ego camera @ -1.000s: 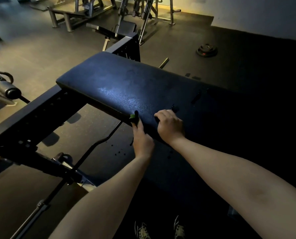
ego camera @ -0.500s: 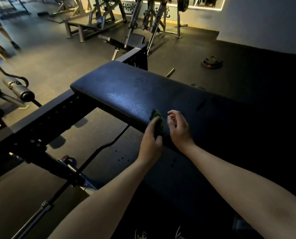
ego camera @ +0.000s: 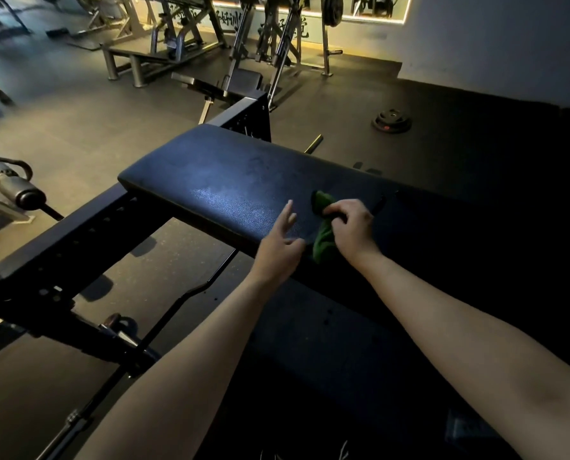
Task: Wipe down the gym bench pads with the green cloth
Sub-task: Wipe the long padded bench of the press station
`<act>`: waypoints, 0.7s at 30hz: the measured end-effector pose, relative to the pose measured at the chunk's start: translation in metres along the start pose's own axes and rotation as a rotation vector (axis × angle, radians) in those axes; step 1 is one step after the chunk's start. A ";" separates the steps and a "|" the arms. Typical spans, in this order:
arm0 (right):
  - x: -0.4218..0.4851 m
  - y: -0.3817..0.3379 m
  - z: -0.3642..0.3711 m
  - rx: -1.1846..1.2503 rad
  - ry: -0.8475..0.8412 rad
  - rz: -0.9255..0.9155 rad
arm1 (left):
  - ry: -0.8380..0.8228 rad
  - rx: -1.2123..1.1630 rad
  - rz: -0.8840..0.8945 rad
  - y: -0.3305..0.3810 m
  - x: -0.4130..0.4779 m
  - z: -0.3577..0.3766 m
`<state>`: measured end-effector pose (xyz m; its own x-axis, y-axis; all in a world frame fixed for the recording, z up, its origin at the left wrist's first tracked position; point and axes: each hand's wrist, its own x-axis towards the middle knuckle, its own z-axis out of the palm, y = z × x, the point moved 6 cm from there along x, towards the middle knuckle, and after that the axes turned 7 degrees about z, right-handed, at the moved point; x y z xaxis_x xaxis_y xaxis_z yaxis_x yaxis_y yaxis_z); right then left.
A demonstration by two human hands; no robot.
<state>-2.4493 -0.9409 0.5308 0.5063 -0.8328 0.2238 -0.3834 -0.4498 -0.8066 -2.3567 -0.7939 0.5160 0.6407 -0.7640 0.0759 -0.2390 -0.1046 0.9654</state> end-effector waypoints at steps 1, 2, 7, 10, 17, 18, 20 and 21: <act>0.008 0.004 -0.006 -0.020 0.057 0.042 | 0.069 0.199 0.020 -0.007 0.002 -0.011; 0.015 0.007 -0.009 -0.050 0.061 0.077 | 0.082 0.380 0.001 -0.019 0.003 -0.017; 0.002 0.028 0.037 -0.427 -0.417 0.105 | -0.019 0.525 -0.111 -0.081 -0.007 -0.011; -0.010 0.029 0.047 -0.455 -0.320 0.037 | -0.028 0.569 -0.037 -0.087 -0.007 -0.014; -0.066 -0.032 0.066 -0.195 -0.363 -0.209 | -0.004 0.509 -0.015 -0.098 -0.003 -0.015; -0.074 -0.033 0.068 -0.179 -0.372 -0.253 | -0.004 0.505 -0.012 -0.101 -0.002 -0.016; -0.079 -0.030 0.069 -0.171 -0.388 -0.309 | -0.013 0.500 0.006 -0.108 -0.001 -0.016; -0.076 -0.028 0.069 -0.194 -0.401 -0.336 | -0.020 0.499 0.007 -0.111 -0.001 -0.015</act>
<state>-2.4239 -0.8425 0.4985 0.8650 -0.4621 0.1953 -0.2660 -0.7525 -0.6025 -2.3206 -0.7720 0.4127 0.6249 -0.7774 0.0721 -0.5663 -0.3877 0.7273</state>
